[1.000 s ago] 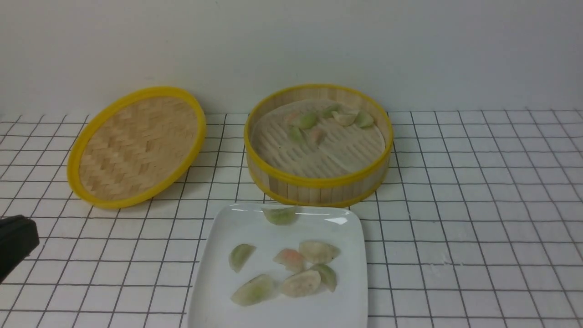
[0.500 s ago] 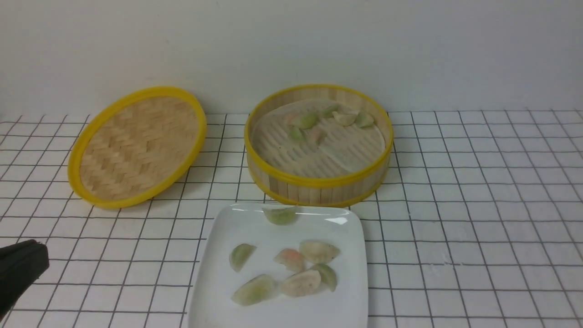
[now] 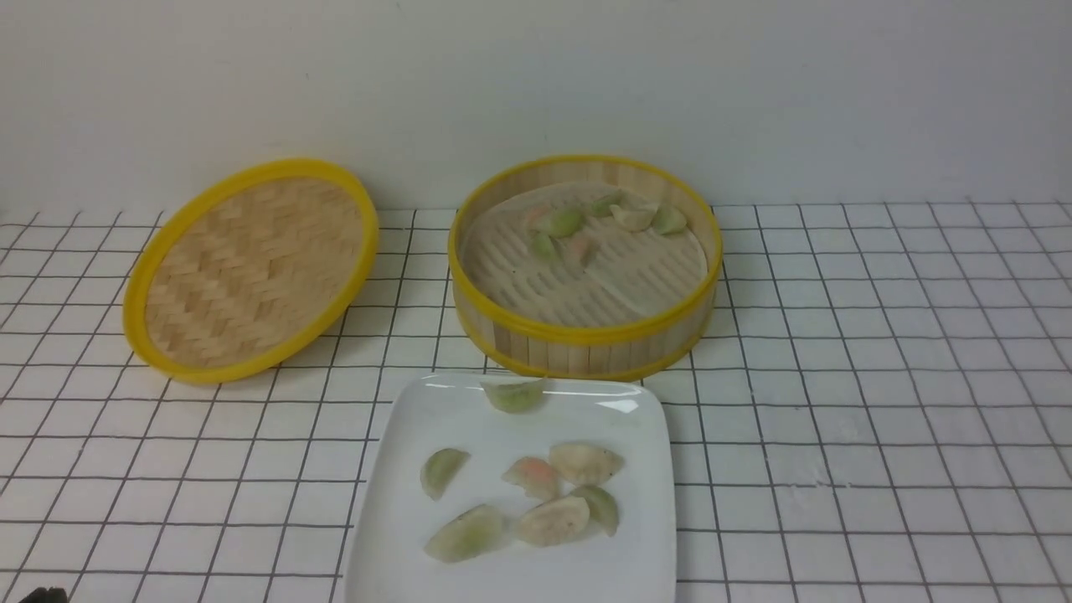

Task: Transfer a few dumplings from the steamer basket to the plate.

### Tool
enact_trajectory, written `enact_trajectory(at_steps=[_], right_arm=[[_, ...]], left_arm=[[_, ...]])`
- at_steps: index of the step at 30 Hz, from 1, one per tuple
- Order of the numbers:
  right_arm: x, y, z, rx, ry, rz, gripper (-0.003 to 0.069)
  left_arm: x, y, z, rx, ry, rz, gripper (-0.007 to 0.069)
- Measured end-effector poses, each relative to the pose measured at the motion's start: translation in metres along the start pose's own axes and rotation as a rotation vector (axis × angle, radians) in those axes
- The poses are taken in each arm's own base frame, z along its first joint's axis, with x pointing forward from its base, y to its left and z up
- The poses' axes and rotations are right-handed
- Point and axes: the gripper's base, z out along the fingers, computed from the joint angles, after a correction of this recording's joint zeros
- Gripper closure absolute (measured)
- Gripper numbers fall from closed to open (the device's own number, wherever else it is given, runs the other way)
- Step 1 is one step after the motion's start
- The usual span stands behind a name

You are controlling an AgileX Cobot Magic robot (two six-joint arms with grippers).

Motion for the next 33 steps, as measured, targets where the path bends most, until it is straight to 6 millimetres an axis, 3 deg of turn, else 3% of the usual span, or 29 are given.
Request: enact_trajectory(at_steps=[33], right_arm=[[0.007, 0.0012, 0.0009, -0.018, 0.042, -0.015, 0.0673]], left_arm=[[0.0023, 0.0, 0.0002, 0.0, 0.02, 0.001, 0.0631]])
